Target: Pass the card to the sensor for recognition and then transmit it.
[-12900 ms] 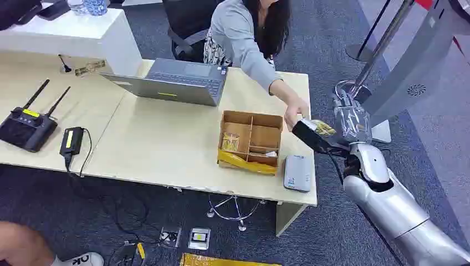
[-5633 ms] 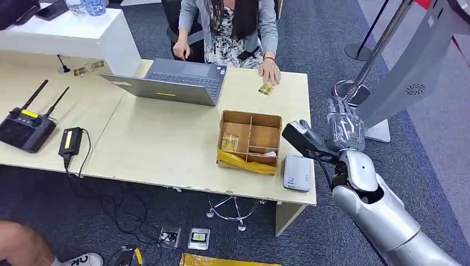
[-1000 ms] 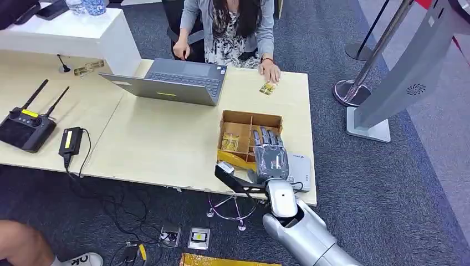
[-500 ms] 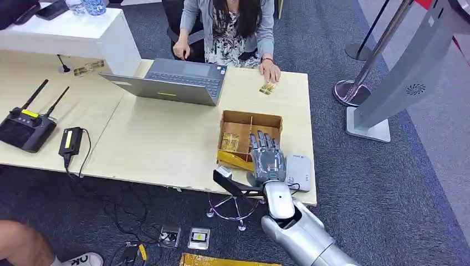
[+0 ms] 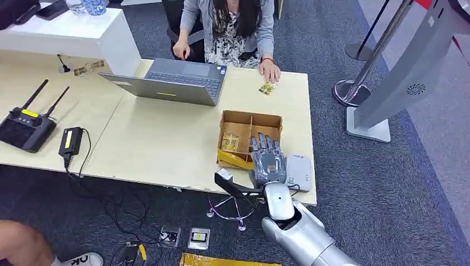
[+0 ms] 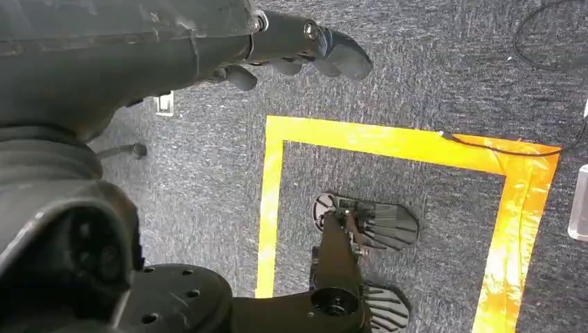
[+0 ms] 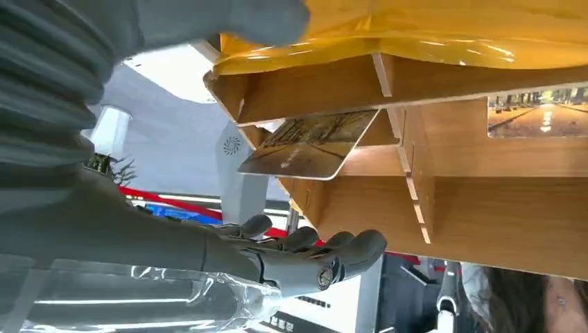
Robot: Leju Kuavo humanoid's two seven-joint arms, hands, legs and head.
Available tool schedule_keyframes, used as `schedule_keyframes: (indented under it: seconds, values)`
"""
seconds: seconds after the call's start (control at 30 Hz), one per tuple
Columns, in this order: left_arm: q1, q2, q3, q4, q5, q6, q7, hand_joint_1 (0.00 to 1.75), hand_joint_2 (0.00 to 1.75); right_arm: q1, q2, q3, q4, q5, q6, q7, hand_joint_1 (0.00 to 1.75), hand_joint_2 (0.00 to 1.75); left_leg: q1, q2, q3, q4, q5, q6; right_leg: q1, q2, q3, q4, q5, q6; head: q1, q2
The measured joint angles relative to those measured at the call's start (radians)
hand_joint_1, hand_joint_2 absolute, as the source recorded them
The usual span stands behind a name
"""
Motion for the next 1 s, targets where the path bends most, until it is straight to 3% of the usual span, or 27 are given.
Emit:
schedule_keyframes:
  seconds: [0.07, 0.1, 0.13, 0.6, 0.63, 0.67, 0.7, 0.73, 1.0]
  values:
    - [0.000, 0.000, 0.000, 0.000, 0.000, 0.000, 0.000, 0.00, 0.00, -0.001, 0.000, 0.001, 0.000, -0.004, 0.000, -0.002, 1.75, 1.75, 0.000, 0.000, 0.000, 0.000, 0.000, 0.000, 0.000, 0.000, 0.000, 0.000, 0.000, 0.000, 0.000, 0.000]
    - [0.000, 0.000, 0.000, 0.000, 0.000, 0.000, 0.000, 0.00, 0.00, -0.002, 0.000, 0.002, 0.002, -0.005, 0.001, -0.002, 1.15, 1.75, 0.000, 0.000, 0.000, 0.000, 0.000, 0.000, 0.000, 0.000, 0.000, 0.000, 0.000, 0.000, 0.000, 0.000]
    - [0.000, 0.000, 0.000, 0.000, 0.000, 0.000, 0.000, 0.00, 0.00, -0.003, 0.000, 0.003, 0.002, -0.006, 0.001, -0.003, 0.00, 1.75, 0.000, 0.000, 0.000, 0.000, 0.000, 0.000, 0.000, 0.000, 0.000, 0.000, 0.000, 0.000, 0.000, 0.000]
    - [0.000, 0.000, 0.000, 0.000, 0.001, 0.006, 0.000, 0.00, 0.00, -0.009, 0.000, 0.009, 0.014, 0.005, -0.038, -0.004, 0.02, 1.75, 0.000, 0.000, 0.000, 0.000, 0.000, 0.000, 0.000, 0.000, 0.000, 0.000, 0.000, 0.000, 0.000, 0.000]
    - [0.000, 0.000, 0.000, 0.000, 0.002, 0.006, 0.000, 0.00, 0.00, -0.009, 0.000, 0.010, 0.016, 0.006, -0.040, -0.005, 0.24, 1.75, 0.000, 0.000, 0.000, 0.000, 0.000, 0.000, 0.000, 0.000, 0.000, 0.000, 0.000, 0.000, 0.000, 0.000]
    - [0.000, 0.000, 0.000, 0.000, 0.003, 0.006, 0.000, 0.00, 0.00, -0.010, 0.000, 0.010, 0.018, 0.006, -0.043, -0.005, 0.24, 1.75, 0.000, 0.000, 0.000, 0.000, 0.000, 0.000, 0.000, 0.000, 0.000, 0.000, 0.000, 0.000, 0.000, 0.000]
    - [0.000, 0.000, 0.000, 0.000, 0.005, 0.006, 0.000, 0.00, 0.00, -0.010, 0.000, 0.010, 0.019, 0.006, -0.044, -0.005, 0.73, 1.75, 0.000, 0.000, 0.000, 0.000, 0.000, 0.000, 0.000, 0.000, 0.000, 0.000, 0.000, 0.000, 0.000, 0.000]
    - [0.001, 0.000, 0.000, 0.000, 0.005, 0.006, 0.000, 0.00, 0.00, -0.011, -0.001, 0.010, 0.020, 0.006, -0.044, -0.005, 1.75, 1.75, 0.000, 0.000, 0.000, 0.000, 0.000, 0.000, 0.000, 0.000, 0.000, 0.000, 0.000, 0.000, 0.000, 0.000]
    - [0.001, 0.000, 0.000, 0.000, 0.005, 0.006, 0.000, 0.00, 0.00, -0.019, 0.000, 0.011, 0.041, -0.002, -0.046, -0.013, 1.75, 1.75, 0.000, 0.000, 0.000, 0.000, 0.000, 0.000, 0.000, 0.000, 0.000, 0.000, 0.000, 0.000, 0.000, 0.000]
